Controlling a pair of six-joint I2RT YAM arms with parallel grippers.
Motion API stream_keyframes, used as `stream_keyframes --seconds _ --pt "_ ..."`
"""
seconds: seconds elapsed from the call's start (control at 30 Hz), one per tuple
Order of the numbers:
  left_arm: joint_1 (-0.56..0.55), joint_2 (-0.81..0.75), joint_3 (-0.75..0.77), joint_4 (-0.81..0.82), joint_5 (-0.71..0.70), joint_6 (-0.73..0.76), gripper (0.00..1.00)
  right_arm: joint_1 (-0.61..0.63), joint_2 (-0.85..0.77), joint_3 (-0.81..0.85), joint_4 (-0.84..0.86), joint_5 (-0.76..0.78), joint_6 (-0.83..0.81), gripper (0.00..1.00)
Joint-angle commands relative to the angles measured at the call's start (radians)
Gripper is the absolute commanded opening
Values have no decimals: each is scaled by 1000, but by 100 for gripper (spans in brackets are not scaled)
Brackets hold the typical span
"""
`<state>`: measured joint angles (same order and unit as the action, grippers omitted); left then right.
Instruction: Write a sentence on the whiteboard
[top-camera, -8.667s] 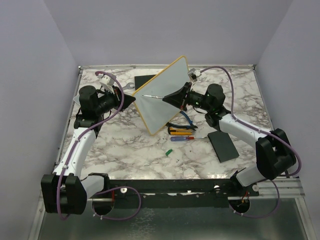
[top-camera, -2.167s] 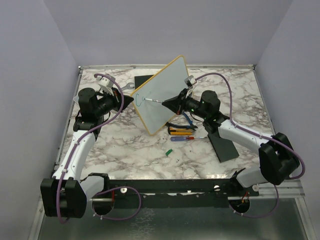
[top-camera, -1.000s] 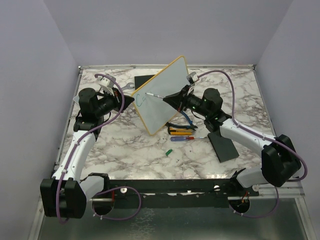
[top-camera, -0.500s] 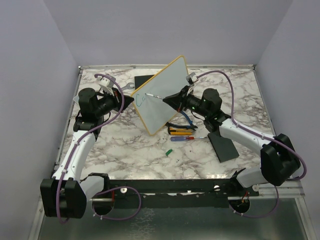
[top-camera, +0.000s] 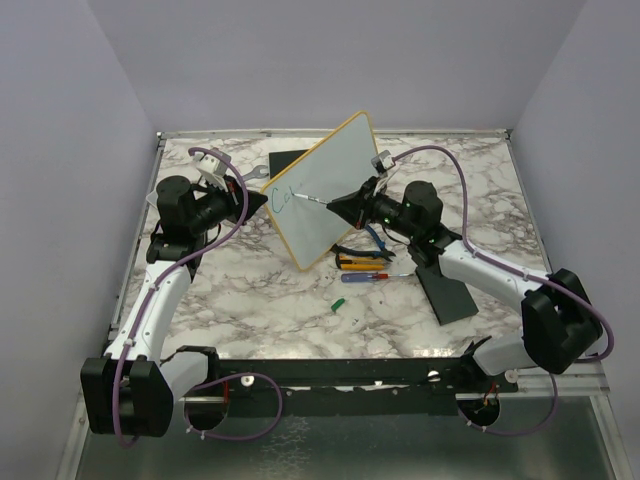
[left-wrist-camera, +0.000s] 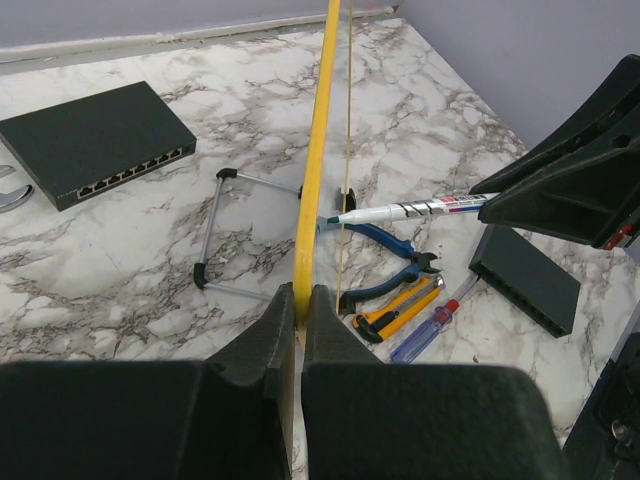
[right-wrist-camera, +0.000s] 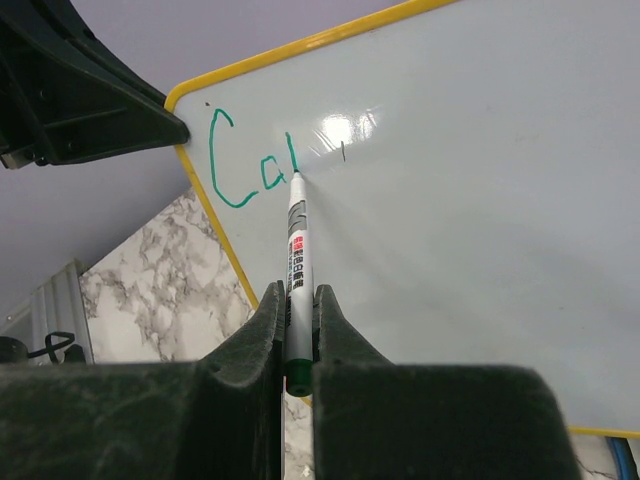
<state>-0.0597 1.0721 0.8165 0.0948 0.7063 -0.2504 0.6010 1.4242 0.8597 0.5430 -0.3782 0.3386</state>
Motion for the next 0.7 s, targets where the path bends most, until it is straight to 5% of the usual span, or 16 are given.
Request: stream_keyframes --seconds 0.0,0.67 --pt "2 -26 -6 27 13 19 0 0 -21 -10 -40 75 -31 1" --pt "3 -28 -8 27 15 19 0 0 -9 75 -28 88 -55 1"
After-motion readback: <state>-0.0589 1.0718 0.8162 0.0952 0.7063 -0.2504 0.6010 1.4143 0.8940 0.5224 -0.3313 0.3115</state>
